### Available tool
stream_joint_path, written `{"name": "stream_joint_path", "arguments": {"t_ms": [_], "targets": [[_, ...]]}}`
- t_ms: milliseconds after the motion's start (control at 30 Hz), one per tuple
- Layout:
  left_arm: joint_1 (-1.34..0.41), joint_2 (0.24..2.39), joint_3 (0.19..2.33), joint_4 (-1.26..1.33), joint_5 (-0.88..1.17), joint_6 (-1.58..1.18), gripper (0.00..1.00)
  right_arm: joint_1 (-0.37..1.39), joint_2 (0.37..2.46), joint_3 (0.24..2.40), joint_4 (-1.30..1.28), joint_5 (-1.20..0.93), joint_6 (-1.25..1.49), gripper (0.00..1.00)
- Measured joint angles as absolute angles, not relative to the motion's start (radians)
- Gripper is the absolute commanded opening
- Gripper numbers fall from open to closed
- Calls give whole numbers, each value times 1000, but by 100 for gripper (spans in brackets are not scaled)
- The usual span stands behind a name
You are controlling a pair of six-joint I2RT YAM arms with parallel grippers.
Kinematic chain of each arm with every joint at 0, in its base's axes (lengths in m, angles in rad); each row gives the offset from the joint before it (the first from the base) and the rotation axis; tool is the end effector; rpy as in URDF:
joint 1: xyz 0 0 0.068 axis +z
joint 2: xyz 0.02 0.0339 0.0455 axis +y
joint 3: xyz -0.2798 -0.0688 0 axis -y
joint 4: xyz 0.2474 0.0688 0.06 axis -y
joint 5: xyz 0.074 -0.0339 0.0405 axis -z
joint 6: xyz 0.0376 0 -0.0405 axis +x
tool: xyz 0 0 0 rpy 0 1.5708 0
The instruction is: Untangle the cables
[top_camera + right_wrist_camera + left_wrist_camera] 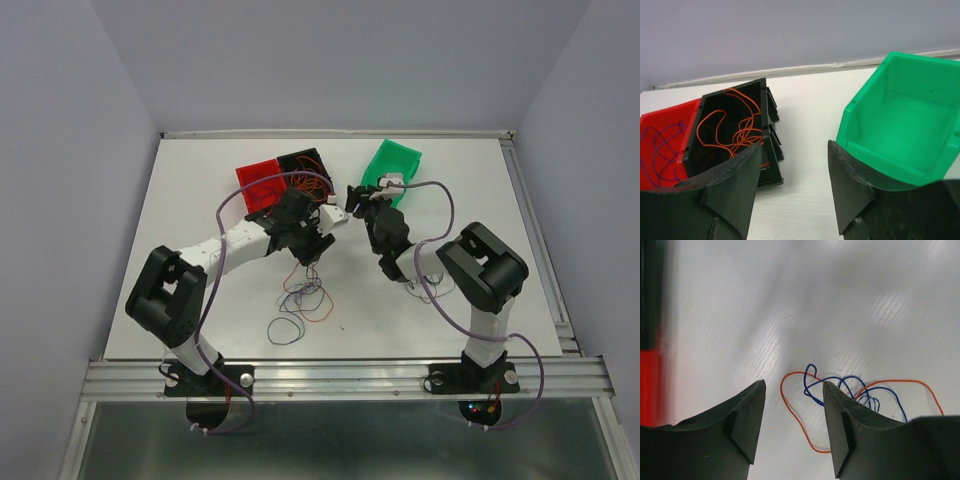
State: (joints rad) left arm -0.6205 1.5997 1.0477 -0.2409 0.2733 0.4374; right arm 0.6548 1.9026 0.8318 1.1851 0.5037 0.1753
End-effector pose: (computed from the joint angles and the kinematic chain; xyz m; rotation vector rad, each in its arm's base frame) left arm 0.2769 -0.2103 0.2360 1.3059 1.9705 -0.4116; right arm 0.3193 0.2223 0.2019 0.0608 1.4769 0.3078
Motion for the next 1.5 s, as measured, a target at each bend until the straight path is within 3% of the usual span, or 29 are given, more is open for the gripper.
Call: {"name": "stream_joint_path", "arguments": {"t_ms": [267,333,433,767,1033,1100,1133,1300,1500], "targets": [[-620,1679,1047,-262,312,450,49,655,1864,783,1266,555,152,62],[-622,1700,1047,-272,321,454,40,655,1864,778,1266,562,148,62],[-624,1725,1047,-287,334,463,0,655,1864,767,1267,577,142,62],[-627,1689,1045,-296,327,465,0,655,1858,730,1272,579,131,62],[-604,1284,1027,-218,256,432,0,655,1790,650,1283,403,159,61],[-601,1199,1026,-199,252,428,0,655,1772,615,1290,322,175,63],[-601,1155,1026,-187,249,427,0,655,1766,599,1291,269,183,69],[-601,1028,994,-130,227,415,0,654,1762,545,1293,-88,227,70],[-601,1004,942,-115,195,406,0,656,1775,532,1295,-317,284,70]]}}
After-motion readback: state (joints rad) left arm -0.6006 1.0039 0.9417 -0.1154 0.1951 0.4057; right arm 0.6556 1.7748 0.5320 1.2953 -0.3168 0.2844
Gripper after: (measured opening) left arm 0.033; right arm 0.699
